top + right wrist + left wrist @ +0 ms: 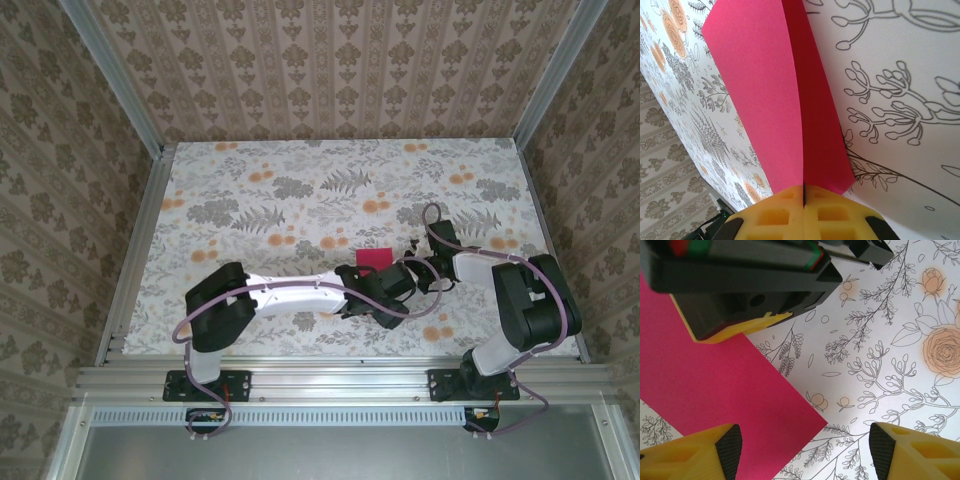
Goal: Fold a paper plane with a square sheet of paper (pick it up from the middle)
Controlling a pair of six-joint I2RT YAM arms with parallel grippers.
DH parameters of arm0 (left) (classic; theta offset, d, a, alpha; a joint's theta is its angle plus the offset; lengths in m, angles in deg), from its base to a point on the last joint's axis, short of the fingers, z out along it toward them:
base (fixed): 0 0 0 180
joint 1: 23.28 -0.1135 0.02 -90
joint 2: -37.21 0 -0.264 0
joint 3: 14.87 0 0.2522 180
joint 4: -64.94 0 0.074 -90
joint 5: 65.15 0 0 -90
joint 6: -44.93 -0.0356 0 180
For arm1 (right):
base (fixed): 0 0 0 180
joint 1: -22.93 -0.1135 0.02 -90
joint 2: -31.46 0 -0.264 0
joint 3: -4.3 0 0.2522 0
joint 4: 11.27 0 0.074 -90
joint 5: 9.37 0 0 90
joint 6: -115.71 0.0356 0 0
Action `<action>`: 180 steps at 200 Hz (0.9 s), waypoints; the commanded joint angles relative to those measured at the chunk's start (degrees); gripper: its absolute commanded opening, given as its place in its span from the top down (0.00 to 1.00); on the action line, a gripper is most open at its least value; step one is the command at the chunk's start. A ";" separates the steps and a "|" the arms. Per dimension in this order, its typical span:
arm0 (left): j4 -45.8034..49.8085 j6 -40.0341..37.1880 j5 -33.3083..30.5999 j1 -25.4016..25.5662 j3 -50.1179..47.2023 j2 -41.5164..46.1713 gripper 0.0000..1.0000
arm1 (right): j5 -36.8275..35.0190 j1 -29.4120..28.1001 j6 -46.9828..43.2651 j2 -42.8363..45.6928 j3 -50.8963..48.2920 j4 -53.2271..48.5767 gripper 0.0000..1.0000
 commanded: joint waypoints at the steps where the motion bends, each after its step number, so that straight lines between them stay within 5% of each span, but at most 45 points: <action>1: 2.67 -1.56 -3.69 0.36 1.76 -0.96 0.31 | -0.96 0.03 0.22 0.68 0.53 -1.25 0.95; 94: 3.21 -0.45 -7.69 0.32 1.39 0.39 0.63 | -1.40 0.03 -1.03 0.34 1.16 -2.61 0.93; 156: 3.11 -0.42 -6.62 -0.36 1.18 0.28 1.00 | -1.40 0.03 -1.93 0.94 1.45 -3.59 0.89; 180: 1.82 -0.32 -4.70 -1.44 0.10 0.94 1.00 | -1.62 0.03 -3.08 1.36 2.13 -5.09 0.84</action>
